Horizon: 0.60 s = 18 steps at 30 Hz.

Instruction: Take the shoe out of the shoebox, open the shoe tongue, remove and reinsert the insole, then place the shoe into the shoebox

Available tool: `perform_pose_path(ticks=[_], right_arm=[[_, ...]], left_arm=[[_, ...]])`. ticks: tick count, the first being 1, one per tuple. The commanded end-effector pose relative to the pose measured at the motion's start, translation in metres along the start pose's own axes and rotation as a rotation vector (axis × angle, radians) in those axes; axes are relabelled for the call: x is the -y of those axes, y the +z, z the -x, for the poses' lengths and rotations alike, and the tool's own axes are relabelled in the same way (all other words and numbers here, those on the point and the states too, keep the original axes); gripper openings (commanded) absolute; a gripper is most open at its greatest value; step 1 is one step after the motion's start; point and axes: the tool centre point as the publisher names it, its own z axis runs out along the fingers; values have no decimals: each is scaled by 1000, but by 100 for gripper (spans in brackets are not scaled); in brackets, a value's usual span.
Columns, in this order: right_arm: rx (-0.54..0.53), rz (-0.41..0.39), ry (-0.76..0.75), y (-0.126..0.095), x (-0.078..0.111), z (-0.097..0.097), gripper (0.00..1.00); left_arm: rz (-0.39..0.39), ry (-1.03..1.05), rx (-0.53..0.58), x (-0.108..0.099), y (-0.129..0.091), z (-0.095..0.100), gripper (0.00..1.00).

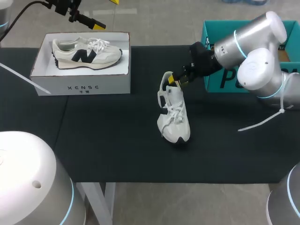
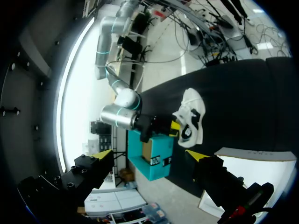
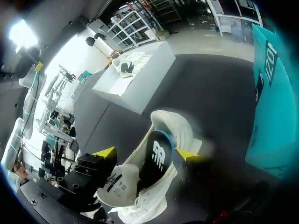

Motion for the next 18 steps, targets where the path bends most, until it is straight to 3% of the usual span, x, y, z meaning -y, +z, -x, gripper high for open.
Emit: perform_pose_path(ticks=[1,2,3,8,18], right_arm=[[120,-185,43,-10,-22,-13,40],[123,-190,48,-10,-22,-13,16],[125,-204,59,-10,-23,-11,0],[144,-214,103,-5,-22,-8,0],[270,-374,170,3,-18,-7,0]], left_arm=[[-1,1,-5,0,0,0,100],[-1,1,-5,0,0,0,100],[-1,1,-5,0,0,0,100],[-1,1,-5,0,0,0,100],[-1,1,-5,0,0,0,100]])
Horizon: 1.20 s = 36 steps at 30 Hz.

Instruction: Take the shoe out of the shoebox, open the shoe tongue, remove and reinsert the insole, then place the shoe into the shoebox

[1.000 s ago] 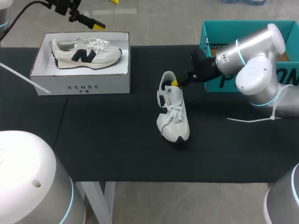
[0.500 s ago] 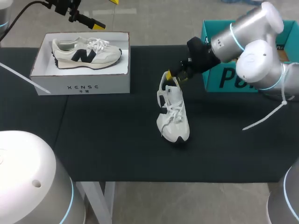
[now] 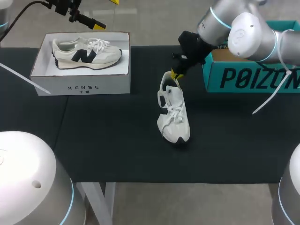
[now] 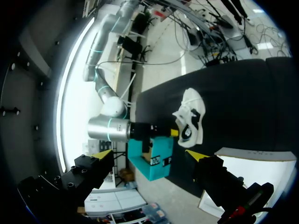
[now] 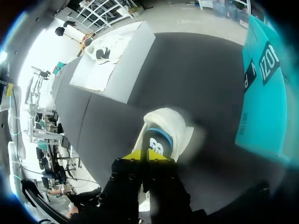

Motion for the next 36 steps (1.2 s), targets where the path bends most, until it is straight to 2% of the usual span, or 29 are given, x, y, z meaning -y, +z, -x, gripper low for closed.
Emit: perform_pose_path(ticks=[1,5,8,16,20,25,30,36], right_arm=[[106,-124,8,4,-7,-6,0],[148,-227,-10,14,-12,-9,0],[163,-267,-7,20,-9,-7,0],[167,-280,32,33,6,-2,0],[226,-307,18,39,8,0,0],[303,-313,-5,50,12,2,0],[378,-230,-61,57,13,1,0],[402,-207,-56,62,15,7,0]], left_arm=[[-1,0,-5,0,0,0,100],[-1,0,-5,0,0,0,100],[-1,0,-5,0,0,0,100],[-1,0,-5,0,0,0,100],[-1,0,-5,0,0,0,100],[-1,0,-5,0,0,0,100],[-1,0,-5,0,0,0,100],[-1,0,-5,0,0,0,100]])
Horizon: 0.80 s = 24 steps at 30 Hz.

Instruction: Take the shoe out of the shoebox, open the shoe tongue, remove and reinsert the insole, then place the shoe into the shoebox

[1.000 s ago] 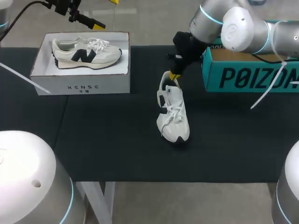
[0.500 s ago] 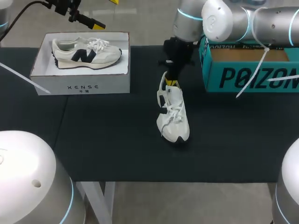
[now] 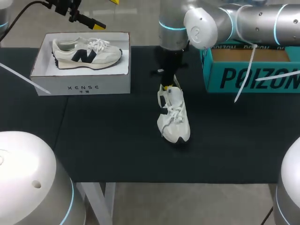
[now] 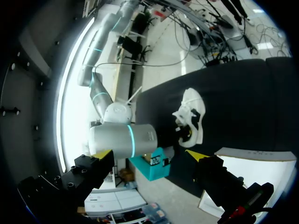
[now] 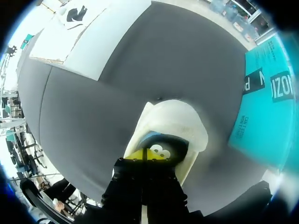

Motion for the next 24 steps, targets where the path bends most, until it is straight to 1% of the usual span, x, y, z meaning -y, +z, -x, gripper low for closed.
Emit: perform_pose_path(ticks=[1,4,10,12,14,19,22,24], right_arm=[[12,18,6,4,6,0,0],[12,-9,-15,12,5,1,0],[-15,-31,-22,31,5,2,0],[-19,-33,-22,32,5,3,0],[-11,-27,-21,26,5,3,0],[55,15,-20,-2,6,7,0],[90,12,-37,-14,4,13,0],[99,3,-47,-16,3,18,0]], left_arm=[[-1,0,-5,0,0,0,100],[-1,0,-5,0,0,0,100],[-1,0,-5,0,0,0,100],[-1,0,-5,0,0,0,100],[-1,0,-5,0,0,0,100],[-1,0,-5,0,0,0,100],[-1,0,-5,0,0,0,100],[-1,0,-5,0,0,0,100]])
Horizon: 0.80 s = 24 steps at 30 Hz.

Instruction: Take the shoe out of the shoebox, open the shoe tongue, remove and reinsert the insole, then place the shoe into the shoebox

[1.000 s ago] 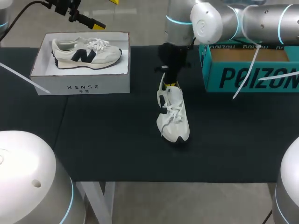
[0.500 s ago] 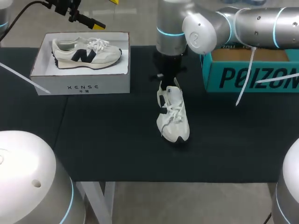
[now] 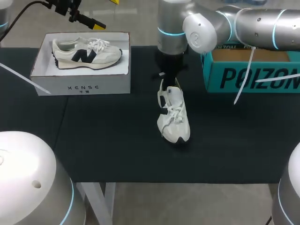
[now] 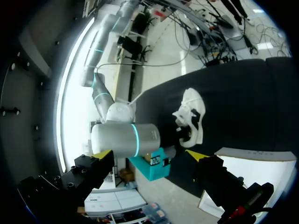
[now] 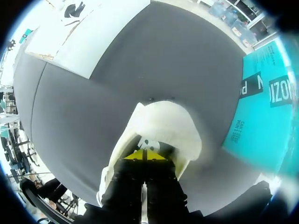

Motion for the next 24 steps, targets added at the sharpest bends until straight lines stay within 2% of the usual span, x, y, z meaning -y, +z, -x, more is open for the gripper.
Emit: perform_pose_path(ticks=[1,11,18,24], right_arm=[[33,-5,-4,-20,4,5,0],[-10,0,8,10,1,9,0],[-52,-9,16,31,0,3,0],[-66,-16,17,30,4,-1,0]], left_arm=[[-1,0,-5,0,0,0,100],[-1,0,-5,0,0,0,100],[-1,0,-5,0,0,0,100],[-1,0,-5,0,0,0,100]])
